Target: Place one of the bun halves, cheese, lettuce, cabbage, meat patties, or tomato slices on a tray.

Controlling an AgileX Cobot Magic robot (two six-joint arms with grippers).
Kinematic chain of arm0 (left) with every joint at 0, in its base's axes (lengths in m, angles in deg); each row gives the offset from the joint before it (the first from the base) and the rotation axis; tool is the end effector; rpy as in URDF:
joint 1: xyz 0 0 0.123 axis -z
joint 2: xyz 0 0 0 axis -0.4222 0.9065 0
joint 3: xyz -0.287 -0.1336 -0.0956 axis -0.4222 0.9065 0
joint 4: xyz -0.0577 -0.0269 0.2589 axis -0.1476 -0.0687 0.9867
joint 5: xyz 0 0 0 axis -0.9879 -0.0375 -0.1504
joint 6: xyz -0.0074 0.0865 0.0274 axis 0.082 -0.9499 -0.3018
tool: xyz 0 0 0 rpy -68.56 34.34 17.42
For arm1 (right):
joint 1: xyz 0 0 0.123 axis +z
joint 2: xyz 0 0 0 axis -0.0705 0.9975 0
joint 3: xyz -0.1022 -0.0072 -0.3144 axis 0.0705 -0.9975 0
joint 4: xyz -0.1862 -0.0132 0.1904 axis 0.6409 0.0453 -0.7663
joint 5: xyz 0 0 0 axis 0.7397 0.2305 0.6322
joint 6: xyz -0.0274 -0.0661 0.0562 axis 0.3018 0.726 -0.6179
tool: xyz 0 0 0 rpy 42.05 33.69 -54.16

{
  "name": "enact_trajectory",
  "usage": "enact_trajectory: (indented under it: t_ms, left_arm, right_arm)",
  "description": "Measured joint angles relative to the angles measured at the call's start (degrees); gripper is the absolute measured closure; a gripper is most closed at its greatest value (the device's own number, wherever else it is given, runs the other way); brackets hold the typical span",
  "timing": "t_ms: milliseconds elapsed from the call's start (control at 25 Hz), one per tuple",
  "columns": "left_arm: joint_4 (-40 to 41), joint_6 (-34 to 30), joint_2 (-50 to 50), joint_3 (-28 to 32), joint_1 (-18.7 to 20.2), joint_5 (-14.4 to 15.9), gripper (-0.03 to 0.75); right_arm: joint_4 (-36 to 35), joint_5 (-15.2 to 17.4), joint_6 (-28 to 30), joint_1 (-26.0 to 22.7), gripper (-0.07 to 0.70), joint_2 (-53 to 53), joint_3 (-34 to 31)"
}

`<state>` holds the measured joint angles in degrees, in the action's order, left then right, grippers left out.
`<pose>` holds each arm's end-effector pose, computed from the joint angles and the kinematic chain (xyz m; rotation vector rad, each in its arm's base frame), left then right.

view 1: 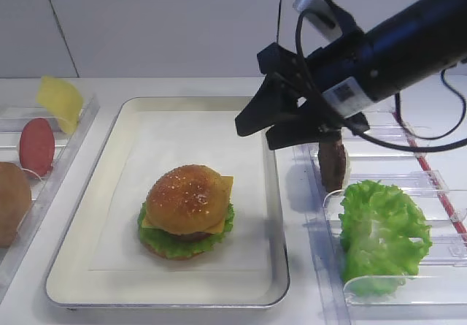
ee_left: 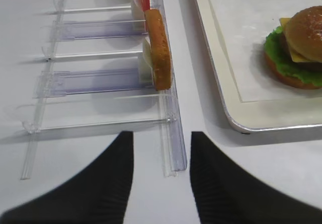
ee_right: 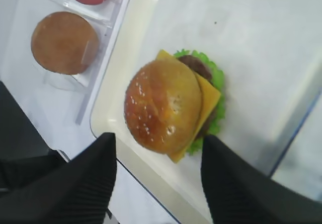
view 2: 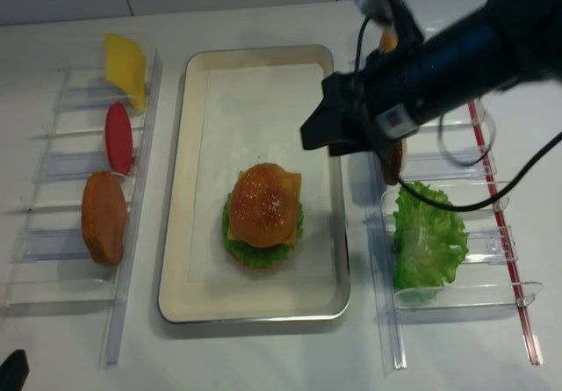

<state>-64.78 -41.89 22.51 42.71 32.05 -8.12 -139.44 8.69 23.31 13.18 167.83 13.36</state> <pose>-0.0441 0.0095 0.2719 0.0753 2.1547 -0.0422 0.2841 0.1549 0.3046 -0.3766 2.5711 1.2040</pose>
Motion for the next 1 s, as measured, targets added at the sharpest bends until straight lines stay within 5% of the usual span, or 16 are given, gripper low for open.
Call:
enact_trajectory:
  t_ms: [440,800,1000]
  left_arm:
    - [0.00,0.00,0.00,0.00,0.00,0.00,0.461]
    - [0.00,0.00,0.00,0.00,0.00,0.00,0.461]
    - [0.00,0.00,0.00,0.00,0.00,0.00,0.461]
  right_arm:
    - [37.52,15.29,-24.17,0.00,0.217,-13.38,5.79]
    - [51.28,16.87,-30.29,0.00,0.217,-25.87,5.18]
    - [53.96,17.08,-30.89,0.00,0.217,-35.24,-2.38]
